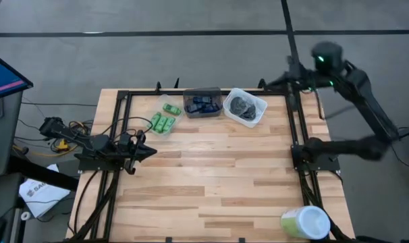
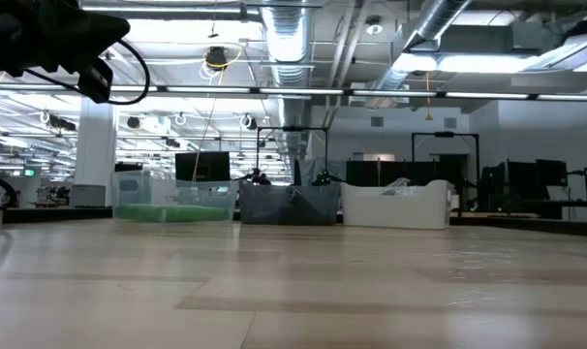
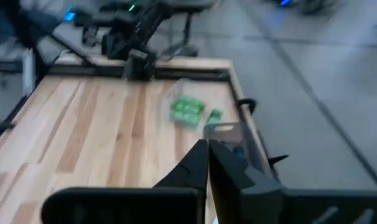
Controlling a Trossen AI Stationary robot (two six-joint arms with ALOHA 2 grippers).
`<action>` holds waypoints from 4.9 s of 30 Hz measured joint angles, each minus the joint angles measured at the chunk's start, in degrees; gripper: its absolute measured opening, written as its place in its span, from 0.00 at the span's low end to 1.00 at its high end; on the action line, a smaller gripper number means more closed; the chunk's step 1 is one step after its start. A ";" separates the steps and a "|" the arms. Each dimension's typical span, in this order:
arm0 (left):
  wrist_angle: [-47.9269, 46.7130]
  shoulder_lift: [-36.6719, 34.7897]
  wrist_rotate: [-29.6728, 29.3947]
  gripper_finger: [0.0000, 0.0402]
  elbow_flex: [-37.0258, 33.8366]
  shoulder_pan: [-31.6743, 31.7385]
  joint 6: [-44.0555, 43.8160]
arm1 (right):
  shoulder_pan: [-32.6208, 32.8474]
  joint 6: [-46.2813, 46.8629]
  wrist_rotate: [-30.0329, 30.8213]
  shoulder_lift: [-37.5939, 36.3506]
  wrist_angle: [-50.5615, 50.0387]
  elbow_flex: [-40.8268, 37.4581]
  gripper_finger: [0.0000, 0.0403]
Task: Pick & Place Travel size toiletries
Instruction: Return to Home Position
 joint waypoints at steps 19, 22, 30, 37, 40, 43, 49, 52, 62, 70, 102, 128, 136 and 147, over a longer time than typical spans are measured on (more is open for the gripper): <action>3.51 -0.01 0.18 0.00 0.01 3.12 1.77 | -12.79 29.42 -2.11 -48.86 45.99 -65.41 0.00; 3.86 -0.53 6.28 0.00 0.01 6.61 1.73 | -12.21 36.87 -1.99 -52.34 55.27 -73.61 0.00; 1.83 -6.72 13.27 0.00 0.03 19.40 1.67 | -10.62 46.92 -1.83 -57.57 64.66 -85.32 0.00; -5.12 -9.66 14.64 0.00 0.03 27.37 -0.27 | -6.94 47.58 -1.77 -60.02 62.84 -88.81 0.00; -5.21 -9.62 18.76 0.00 0.03 28.48 -0.42 | -2.94 51.20 -1.46 -61.02 63.61 -91.60 0.00; -6.98 -9.62 21.10 0.00 0.03 28.68 -2.11 | 3.41 52.15 3.77 -61.96 63.34 -92.09 0.00; -9.62 -9.62 21.14 0.00 0.03 28.68 -4.39 | 17.32 45.91 21.56 -59.22 63.64 -92.09 0.00; -9.65 -9.57 21.11 0.00 0.03 28.68 -5.16 | 21.59 43.02 26.41 -59.53 63.66 -92.09 0.00; -9.65 -9.07 21.05 0.00 0.03 28.68 -4.49 | 26.99 33.76 31.51 -57.47 59.63 -92.09 0.00; -9.53 -9.05 21.06 0.00 0.03 28.68 -4.50 | 26.93 33.77 31.67 -57.47 59.59 -92.09 0.00; -9.30 -9.03 21.05 0.00 0.03 28.68 -4.50 | 26.90 33.78 31.67 -57.47 59.46 -92.14 0.00; -8.65 -9.03 21.05 0.00 0.03 28.68 -4.50 | 26.90 33.79 31.65 -57.50 59.46 -92.16 0.00; -8.44 -9.03 21.05 0.00 0.03 28.68 -4.50 | 26.90 33.79 31.65 -57.49 59.46 -92.16 0.00; -8.28 -9.03 21.05 0.00 0.03 28.68 -4.50 | 26.89 33.79 31.65 -57.50 59.46 -92.16 0.00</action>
